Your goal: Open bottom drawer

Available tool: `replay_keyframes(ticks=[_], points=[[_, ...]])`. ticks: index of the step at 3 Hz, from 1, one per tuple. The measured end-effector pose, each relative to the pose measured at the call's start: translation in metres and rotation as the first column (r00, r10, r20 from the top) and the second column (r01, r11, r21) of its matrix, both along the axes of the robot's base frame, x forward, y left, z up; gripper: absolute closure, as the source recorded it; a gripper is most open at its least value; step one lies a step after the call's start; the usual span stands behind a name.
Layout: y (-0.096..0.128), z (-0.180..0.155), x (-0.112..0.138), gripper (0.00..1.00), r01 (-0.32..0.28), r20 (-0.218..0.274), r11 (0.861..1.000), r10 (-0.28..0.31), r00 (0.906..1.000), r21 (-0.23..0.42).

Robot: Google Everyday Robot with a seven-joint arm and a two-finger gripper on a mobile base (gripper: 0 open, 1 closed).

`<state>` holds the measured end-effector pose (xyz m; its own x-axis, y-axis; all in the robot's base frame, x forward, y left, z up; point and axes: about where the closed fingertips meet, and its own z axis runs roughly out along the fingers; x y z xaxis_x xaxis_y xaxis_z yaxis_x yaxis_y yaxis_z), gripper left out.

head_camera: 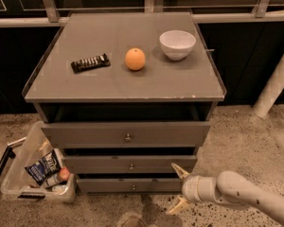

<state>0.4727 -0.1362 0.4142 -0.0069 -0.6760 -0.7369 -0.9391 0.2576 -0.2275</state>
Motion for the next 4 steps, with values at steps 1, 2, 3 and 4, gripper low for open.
replay_keyframes(ticks=[1,2,3,4], points=[[0.018,-0.024,-0.001,0.00,-0.012,0.003,1.000,0.012,0.9999,-0.006],[0.028,-0.049,0.005,0.00,0.000,0.018,1.000,0.001,0.9998,-0.030],[0.034,-0.078,0.013,0.00,0.020,0.039,0.998,-0.018,0.9991,-0.054],[0.035,-0.108,0.021,0.00,0.034,0.046,0.994,-0.029,0.9985,-0.108]])
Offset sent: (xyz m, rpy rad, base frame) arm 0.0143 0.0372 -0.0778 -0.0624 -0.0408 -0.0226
